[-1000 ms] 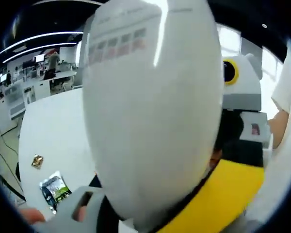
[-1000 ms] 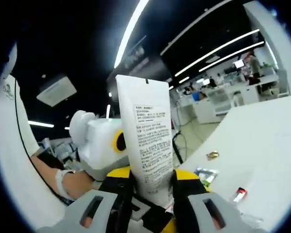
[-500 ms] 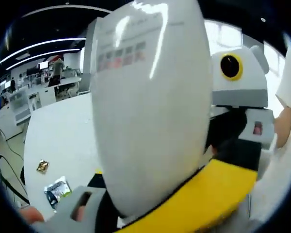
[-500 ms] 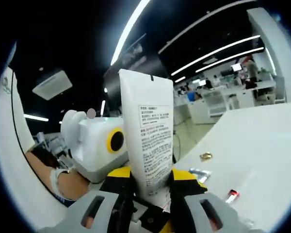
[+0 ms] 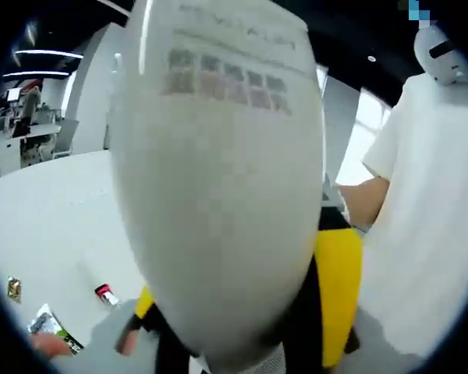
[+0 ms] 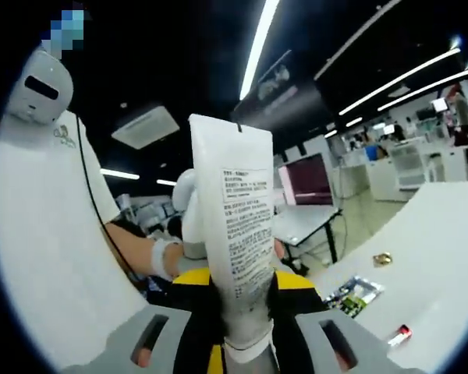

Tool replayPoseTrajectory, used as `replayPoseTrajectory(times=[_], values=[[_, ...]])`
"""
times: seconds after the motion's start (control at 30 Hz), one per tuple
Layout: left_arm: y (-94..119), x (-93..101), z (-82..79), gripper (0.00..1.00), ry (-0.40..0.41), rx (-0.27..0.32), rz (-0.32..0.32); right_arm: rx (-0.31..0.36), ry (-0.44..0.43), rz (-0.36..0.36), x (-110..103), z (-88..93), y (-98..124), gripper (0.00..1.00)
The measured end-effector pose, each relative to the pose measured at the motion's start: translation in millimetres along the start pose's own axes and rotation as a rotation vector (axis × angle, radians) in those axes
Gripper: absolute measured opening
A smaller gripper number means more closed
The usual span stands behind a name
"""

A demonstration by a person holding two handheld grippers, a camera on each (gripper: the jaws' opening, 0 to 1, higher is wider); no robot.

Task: Arrange the skincare products in the storage area until every visible bottle or jar stands upright without overlapping.

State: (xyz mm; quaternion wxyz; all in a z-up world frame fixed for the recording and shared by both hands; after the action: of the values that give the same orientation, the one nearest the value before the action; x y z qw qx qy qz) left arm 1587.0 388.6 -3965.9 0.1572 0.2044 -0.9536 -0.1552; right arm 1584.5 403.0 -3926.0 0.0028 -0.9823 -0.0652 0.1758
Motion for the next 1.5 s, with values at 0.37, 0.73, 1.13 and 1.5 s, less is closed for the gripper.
replayPoseTrajectory(times=[0.37, 0.73, 1.13, 1.5], values=[[1.0, -19.5, 0.2, 0.3, 0.033, 0.002, -0.118, 0.039, 0.001, 0.093, 10.6, 1.5, 4.9, 0.2], [3.3, -24.6, -2.9, 0.18, 0.064, 0.029, -0.169, 0.063, -0.011, 0.174, 18.6, 2.5, 7.7, 0.26], [0.1, -53.8, 3.9, 0.18, 0.043, -0.053, -0.444, 0.023, -0.027, 0.386, 35.9, 3.1, 3.4, 0.32], [-1.6, -60.9, 4.7, 0.18, 0.007, -0.075, -0.547, 0.024, -0.057, 0.488, 40.3, 2.7, 3.5, 0.33]])
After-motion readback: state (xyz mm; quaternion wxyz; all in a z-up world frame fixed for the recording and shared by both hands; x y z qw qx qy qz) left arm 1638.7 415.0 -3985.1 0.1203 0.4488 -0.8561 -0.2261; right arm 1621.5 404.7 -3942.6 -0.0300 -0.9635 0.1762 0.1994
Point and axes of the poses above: the point that each gripper's makers call its tool centre point, and the gripper's own axes: y roughly backward along the fingers, x roughly to its right, z roughly out of its underside, the point moved 4 cm from there along y, roughly backward along the fingers, and after that the axes turned 14 degrees about -z, right-handed, at the moved point
